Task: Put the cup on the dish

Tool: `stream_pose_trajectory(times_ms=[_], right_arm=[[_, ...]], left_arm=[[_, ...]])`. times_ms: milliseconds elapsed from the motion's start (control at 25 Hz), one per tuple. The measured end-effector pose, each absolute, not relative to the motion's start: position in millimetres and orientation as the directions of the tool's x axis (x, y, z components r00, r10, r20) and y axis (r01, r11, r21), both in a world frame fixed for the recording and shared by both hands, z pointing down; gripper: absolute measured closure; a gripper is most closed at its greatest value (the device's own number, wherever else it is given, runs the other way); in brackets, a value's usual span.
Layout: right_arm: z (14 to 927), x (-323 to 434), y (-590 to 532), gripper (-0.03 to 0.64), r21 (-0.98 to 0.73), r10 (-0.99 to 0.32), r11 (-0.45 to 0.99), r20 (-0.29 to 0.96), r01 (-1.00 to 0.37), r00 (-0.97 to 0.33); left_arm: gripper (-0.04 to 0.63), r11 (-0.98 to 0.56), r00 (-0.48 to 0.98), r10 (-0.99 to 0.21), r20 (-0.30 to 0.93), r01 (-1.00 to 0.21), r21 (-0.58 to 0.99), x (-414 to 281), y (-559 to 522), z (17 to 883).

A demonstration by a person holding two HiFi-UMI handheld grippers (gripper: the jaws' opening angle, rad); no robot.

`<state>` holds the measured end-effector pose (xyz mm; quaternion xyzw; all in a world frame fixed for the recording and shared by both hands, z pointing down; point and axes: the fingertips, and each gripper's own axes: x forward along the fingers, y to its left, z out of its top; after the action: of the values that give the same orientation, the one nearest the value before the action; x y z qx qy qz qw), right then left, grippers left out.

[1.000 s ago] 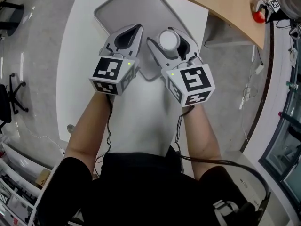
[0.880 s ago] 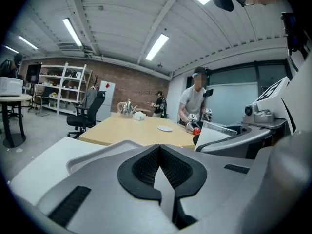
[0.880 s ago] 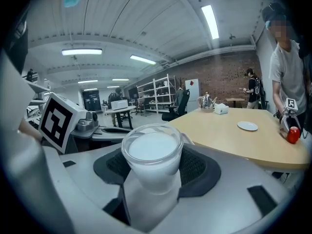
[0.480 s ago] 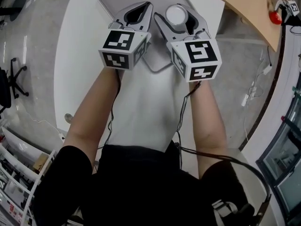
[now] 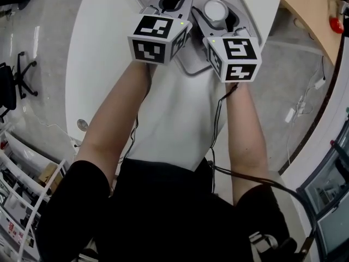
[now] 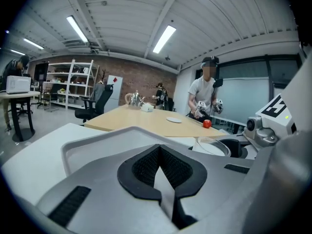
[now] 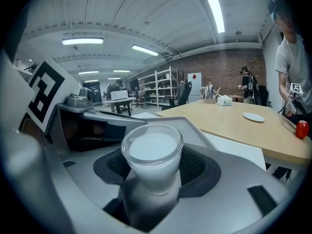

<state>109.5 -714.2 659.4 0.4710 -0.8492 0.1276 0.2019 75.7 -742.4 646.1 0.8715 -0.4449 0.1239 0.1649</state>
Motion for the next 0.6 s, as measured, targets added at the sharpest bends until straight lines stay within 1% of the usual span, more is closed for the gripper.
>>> stream_pose_trajectory(times_ms=[600], right_arm=[[672.5, 98.0, -711.1, 0.351, -0.056, -0.729, 0.53, 0.48, -0.846, -0.488]], left_arm=[[0.588, -0.542, 0.573, -0.744, 0.344, -0.819, 0.19, 63.1, -738.1, 641.2]])
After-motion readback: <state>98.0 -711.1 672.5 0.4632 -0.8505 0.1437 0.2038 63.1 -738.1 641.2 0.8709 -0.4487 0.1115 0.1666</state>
